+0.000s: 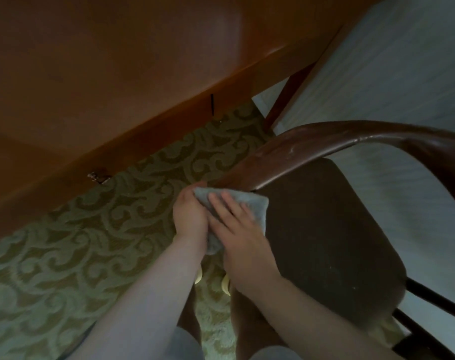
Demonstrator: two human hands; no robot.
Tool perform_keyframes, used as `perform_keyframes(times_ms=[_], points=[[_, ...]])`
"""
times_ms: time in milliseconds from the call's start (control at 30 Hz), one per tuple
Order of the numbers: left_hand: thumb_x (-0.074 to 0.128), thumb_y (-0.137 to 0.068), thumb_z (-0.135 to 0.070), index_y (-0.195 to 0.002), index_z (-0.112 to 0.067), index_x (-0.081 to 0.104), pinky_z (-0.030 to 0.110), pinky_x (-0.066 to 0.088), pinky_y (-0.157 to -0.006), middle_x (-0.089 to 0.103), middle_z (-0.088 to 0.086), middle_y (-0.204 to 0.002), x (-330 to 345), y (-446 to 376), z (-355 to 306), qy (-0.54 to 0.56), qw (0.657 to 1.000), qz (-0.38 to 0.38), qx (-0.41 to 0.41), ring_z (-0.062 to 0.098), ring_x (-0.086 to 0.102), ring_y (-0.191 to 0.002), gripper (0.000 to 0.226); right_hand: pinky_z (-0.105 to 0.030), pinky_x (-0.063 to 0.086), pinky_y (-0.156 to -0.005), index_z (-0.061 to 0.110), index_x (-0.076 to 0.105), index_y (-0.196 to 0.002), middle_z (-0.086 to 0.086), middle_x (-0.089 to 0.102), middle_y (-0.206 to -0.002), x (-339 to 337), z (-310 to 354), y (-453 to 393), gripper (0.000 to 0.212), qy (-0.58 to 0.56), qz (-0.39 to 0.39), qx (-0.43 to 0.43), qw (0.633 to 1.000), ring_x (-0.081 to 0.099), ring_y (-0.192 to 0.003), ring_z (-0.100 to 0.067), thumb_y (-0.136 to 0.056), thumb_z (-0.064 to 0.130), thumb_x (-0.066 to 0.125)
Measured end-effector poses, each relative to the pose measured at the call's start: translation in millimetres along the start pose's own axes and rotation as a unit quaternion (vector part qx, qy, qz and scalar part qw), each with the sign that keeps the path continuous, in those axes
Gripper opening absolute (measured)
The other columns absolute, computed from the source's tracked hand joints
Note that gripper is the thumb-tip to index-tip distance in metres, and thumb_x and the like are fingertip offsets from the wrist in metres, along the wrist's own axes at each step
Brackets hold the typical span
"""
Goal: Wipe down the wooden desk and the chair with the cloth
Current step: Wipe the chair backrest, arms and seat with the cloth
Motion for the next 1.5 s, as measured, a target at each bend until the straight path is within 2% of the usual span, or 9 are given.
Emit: perform_keyframes(times_ms=[167,400,600,767,967,1100,1267,1433,1500], points=[[0.033,-0.103,-0.025,-0.106,-0.017,0.063,0.023,0.045,-0.073,0.065,0.000,-0.100,18,25,-51,-0.206,0.950,0.010,0.236,0.009,0.060,-0.088,0.031,-0.035,0.005,-0.121,0.015,0.044,-0.144,-0.003,0.034,-0.155,-40,-61,-22,0.071,-0.030,-0.058,0.045,0.997,0.019,-0.147,-0.018,-0.078,-0.008,0.054],[0.029,-0.098,-0.027,-0.090,-0.017,0.057,0.041,0.048,-0.075,0.059,0.000,-0.085,51,40,-88,-0.407,0.812,-0.023,0.417,0.020,0.056,-0.082,0.031,-0.032,0.002,-0.122,0.008,0.047,-0.142,-0.005,0.033,-0.154,-28,-46,-19,0.060,-0.075,-0.067,0.052,0.994,0.012,-0.146,-0.014,-0.082,0.006,0.036],[0.031,-0.101,-0.028,-0.087,-0.019,0.051,0.029,0.036,-0.066,0.052,-0.003,-0.085,103,45,-86,-0.486,0.768,0.031,0.415,0.013,0.050,-0.076,0.026,-0.025,-0.002,-0.120,0.014,0.037,-0.147,0.003,0.021,-0.158,-45,-87,4,0.061,-0.103,-0.137,0.207,0.963,0.006,-0.150,-0.012,-0.087,0.008,0.038],[0.025,-0.096,-0.031,-0.100,-0.018,0.054,0.035,0.042,-0.078,0.056,0.001,-0.095,98,56,-87,-0.553,0.708,-0.047,0.437,0.019,0.054,-0.089,0.032,-0.023,-0.015,-0.117,0.016,0.035,-0.149,0.005,0.013,-0.156,-54,-93,-18,0.069,0.002,-0.025,0.044,0.999,0.000,-0.146,-0.009,-0.083,0.001,0.049],[0.029,-0.096,-0.035,-0.111,-0.022,0.050,0.040,0.038,-0.085,0.056,0.001,-0.107,107,50,-81,-0.625,0.667,-0.055,0.402,0.021,0.051,-0.104,0.029,-0.029,-0.010,-0.120,0.017,0.027,-0.150,0.004,0.013,-0.158,-56,-107,-6,0.068,-0.037,-0.085,0.186,0.978,0.000,-0.149,-0.013,-0.083,0.009,0.033],[0.039,-0.095,-0.034,-0.107,-0.023,0.050,0.041,0.039,-0.086,0.058,0.000,-0.106,103,45,-80,-0.619,0.688,-0.055,0.375,0.022,0.051,-0.105,0.020,-0.025,-0.014,-0.118,0.020,0.034,-0.149,0.003,0.019,-0.158,-64,-110,-33,0.067,0.024,-0.015,0.018,0.999,0.002,-0.147,-0.009,-0.083,0.010,0.037],[0.020,-0.097,-0.034,-0.108,-0.022,0.052,0.039,0.037,-0.084,0.058,0.001,-0.104,106,49,-82,-0.610,0.689,-0.050,0.387,0.022,0.052,-0.103,0.035,-0.027,-0.012,-0.119,0.023,0.030,-0.150,0.008,0.013,-0.159,-76,-128,-21,0.067,-0.053,-0.121,0.219,0.967,-0.003,-0.148,-0.006,-0.084,0.012,0.034],[0.026,-0.094,-0.035,-0.109,-0.022,0.050,0.041,0.039,-0.086,0.057,0.001,-0.108,104,45,-80,-0.606,0.700,-0.042,0.374,0.022,0.051,-0.105,0.031,-0.025,-0.014,-0.118,0.023,0.035,-0.149,0.004,0.024,-0.159,-72,-119,-44,0.070,-0.002,-0.016,0.032,0.999,0.002,-0.147,-0.005,-0.081,0.009,0.044],[0.020,-0.098,-0.034,-0.109,-0.021,0.052,0.038,0.040,-0.082,0.058,0.001,-0.102,106,46,-82,-0.596,0.702,-0.045,0.387,0.021,0.052,-0.099,0.037,-0.028,-0.010,-0.119,0.026,0.032,-0.151,0.005,0.023,-0.160,-104,-164,-45,0.069,0.013,-0.062,0.114,0.991,0.004,-0.149,-0.008,-0.087,0.007,0.049]])
Point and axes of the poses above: each hand's wrist, its own y-axis away from the middle knuckle, its own x-axis out of the palm, z = x × y, the point moved 10 cm from there along -y, towards the middle knuckle
